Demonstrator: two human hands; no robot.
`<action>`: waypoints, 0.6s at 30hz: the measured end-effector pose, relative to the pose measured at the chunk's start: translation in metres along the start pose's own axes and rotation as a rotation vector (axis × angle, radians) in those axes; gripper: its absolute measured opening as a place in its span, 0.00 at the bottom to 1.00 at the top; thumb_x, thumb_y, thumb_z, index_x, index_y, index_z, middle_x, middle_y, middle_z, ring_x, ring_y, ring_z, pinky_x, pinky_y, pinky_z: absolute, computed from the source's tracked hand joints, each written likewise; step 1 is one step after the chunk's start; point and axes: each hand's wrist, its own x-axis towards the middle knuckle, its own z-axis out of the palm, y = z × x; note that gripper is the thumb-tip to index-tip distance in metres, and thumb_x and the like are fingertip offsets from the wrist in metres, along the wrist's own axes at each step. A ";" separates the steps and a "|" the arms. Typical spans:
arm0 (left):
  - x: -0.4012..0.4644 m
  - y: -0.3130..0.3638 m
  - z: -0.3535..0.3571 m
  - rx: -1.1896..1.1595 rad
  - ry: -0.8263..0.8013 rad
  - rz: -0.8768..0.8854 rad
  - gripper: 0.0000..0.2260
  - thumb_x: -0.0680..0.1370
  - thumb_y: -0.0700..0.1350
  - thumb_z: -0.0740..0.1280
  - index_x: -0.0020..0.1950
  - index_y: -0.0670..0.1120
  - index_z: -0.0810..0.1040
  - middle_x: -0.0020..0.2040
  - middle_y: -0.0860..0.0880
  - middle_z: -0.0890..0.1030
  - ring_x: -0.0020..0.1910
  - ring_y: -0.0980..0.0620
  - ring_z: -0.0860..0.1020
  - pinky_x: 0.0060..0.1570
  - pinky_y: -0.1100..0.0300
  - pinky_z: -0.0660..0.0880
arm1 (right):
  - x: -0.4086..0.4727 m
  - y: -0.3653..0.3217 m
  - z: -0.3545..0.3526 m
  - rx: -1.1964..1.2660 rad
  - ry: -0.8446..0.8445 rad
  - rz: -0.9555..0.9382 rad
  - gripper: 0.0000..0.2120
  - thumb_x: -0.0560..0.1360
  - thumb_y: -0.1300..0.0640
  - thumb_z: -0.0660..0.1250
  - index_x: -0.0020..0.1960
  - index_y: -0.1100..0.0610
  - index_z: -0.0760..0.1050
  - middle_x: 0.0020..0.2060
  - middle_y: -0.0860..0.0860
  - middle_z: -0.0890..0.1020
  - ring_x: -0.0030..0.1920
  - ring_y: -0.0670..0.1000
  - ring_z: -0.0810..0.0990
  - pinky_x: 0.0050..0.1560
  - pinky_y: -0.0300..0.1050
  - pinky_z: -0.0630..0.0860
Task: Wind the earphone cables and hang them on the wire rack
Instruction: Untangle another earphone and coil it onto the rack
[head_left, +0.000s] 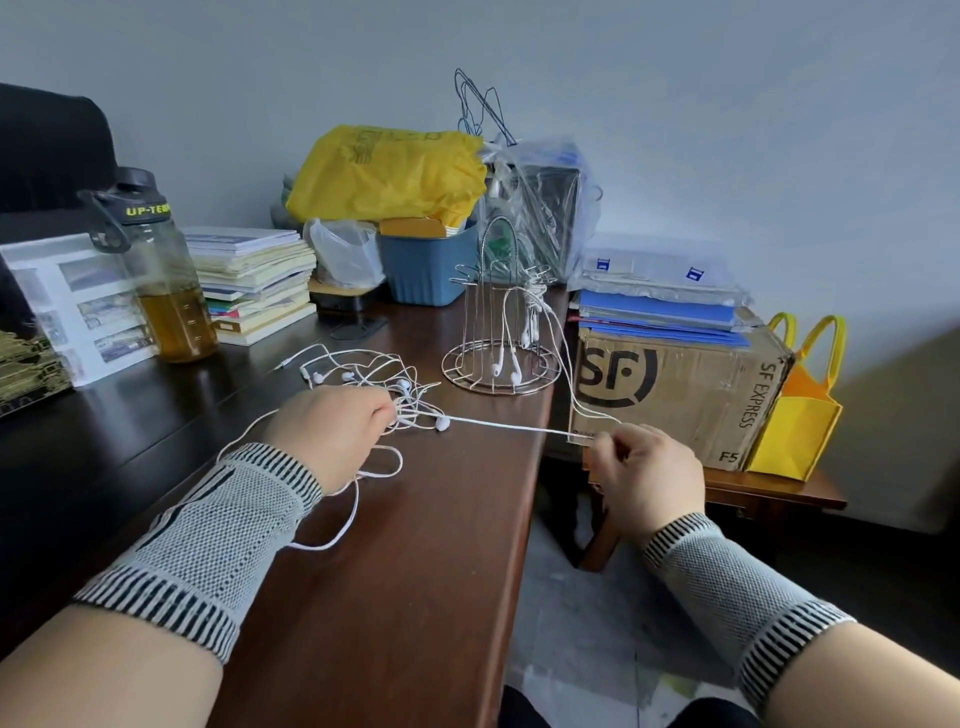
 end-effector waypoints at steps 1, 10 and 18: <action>0.000 0.000 0.001 0.025 0.011 -0.021 0.14 0.83 0.52 0.55 0.50 0.51 0.79 0.43 0.50 0.82 0.46 0.45 0.79 0.45 0.54 0.73 | 0.001 0.005 -0.002 -0.011 -0.015 0.065 0.19 0.75 0.51 0.62 0.26 0.54 0.65 0.26 0.47 0.70 0.31 0.55 0.73 0.33 0.43 0.66; 0.004 -0.010 0.008 0.099 0.164 -0.138 0.15 0.84 0.49 0.51 0.54 0.48 0.77 0.47 0.46 0.83 0.46 0.42 0.79 0.40 0.53 0.72 | 0.011 0.021 -0.009 -0.056 -0.008 0.369 0.16 0.76 0.52 0.60 0.32 0.57 0.76 0.27 0.51 0.76 0.30 0.52 0.74 0.33 0.43 0.71; 0.004 -0.005 0.006 0.007 0.139 -0.079 0.15 0.84 0.52 0.53 0.55 0.49 0.78 0.46 0.44 0.83 0.47 0.39 0.79 0.42 0.53 0.71 | 0.006 0.028 0.002 -0.094 -0.118 0.439 0.14 0.76 0.49 0.61 0.47 0.57 0.82 0.44 0.56 0.81 0.47 0.58 0.77 0.49 0.48 0.75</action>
